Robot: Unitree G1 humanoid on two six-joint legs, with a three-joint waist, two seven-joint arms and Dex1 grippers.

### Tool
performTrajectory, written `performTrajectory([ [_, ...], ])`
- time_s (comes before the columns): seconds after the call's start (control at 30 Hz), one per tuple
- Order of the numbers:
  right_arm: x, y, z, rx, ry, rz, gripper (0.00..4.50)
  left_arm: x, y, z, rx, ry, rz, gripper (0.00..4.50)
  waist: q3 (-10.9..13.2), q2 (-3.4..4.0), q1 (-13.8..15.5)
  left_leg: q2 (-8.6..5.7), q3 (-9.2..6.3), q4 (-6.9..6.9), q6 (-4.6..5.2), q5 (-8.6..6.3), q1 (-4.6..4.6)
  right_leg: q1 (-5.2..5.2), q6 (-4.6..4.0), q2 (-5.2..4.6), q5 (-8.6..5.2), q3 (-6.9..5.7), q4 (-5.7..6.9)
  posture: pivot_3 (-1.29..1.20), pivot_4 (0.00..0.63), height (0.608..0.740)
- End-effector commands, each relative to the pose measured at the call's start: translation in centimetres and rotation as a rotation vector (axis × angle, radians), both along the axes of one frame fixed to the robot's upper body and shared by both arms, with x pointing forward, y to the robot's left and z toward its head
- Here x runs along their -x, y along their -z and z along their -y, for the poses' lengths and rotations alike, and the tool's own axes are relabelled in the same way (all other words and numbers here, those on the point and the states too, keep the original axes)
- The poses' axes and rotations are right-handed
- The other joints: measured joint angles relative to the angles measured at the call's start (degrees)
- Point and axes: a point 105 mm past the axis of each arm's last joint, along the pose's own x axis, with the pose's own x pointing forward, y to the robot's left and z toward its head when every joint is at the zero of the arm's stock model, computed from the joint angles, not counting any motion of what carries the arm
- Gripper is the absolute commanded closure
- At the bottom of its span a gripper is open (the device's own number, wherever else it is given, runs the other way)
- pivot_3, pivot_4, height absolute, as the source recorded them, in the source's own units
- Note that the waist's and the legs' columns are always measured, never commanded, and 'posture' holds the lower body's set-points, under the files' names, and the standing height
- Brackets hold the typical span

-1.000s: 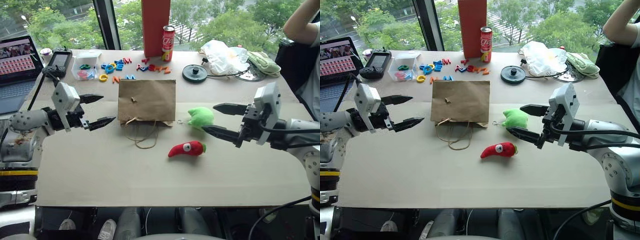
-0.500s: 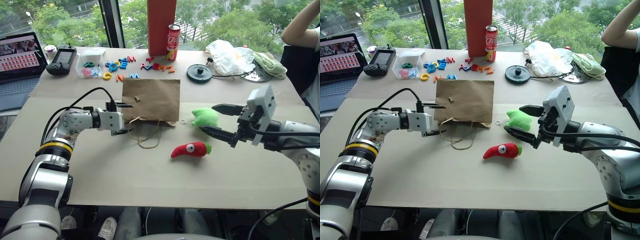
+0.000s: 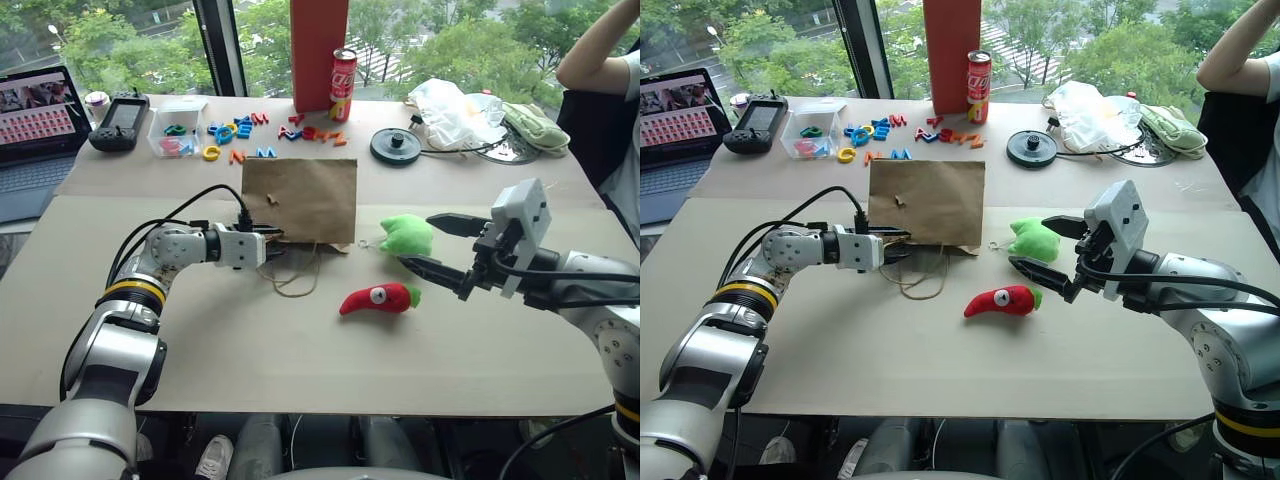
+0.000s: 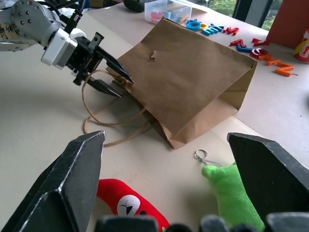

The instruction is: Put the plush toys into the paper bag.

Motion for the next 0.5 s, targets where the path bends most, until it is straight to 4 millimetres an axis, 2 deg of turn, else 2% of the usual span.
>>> performTrajectory([
  [0.03,0.4,-1.1,-0.2,-0.010,-0.007,0.054,0.00,-0.3,-1.8,0.3,-0.001,0.026,0.056,4.21,0.00,0.00,0.00,0.00,0.00,0.00,0.00,0.00,0.00,0.00,0.00,0.00,0.00,0.00,0.00,0.00,0.150,0.739],
  [0.07,0.4,-1.1,-0.2,-0.011,-0.006,0.054,0.00,-0.3,-1.7,0.3,-0.003,0.026,0.055,4.38,0.00,0.00,0.00,0.00,0.00,0.00,0.00,0.00,0.00,0.00,0.00,0.00,0.00,0.00,0.00,0.00,0.150,0.739],
  [0.27,0.1,-1.1,-0.1,-0.010,0.002,0.059,0.00,-0.4,-2.2,0.6,0.025,0.031,0.053,4.38,0.00,0.00,-0.02,0.00,0.00,0.01,0.00,0.00,0.00,0.00,0.00,0.01,0.00,0.00,0.01,0.00,0.150,0.739],
  [0.37,0.1,-1.0,-0.1,-0.009,0.004,0.058,0.00,0.0,-3.1,0.9,0.082,0.058,0.036,4.38,0.00,0.00,-0.02,0.01,0.00,0.02,0.00,0.00,-0.01,0.00,0.00,0.02,0.00,0.00,0.01,0.00,0.150,0.739],
  [0.5,0.3,-0.7,-0.5,-0.008,-0.015,0.045,0.00,1.4,-4.6,0.5,0.171,0.089,-0.086,4.38,-0.01,0.02,-0.10,0.02,-0.02,0.05,0.00,0.00,-0.03,0.01,0.00,0.03,0.00,0.03,0.03,0.00,0.150,0.739],
])
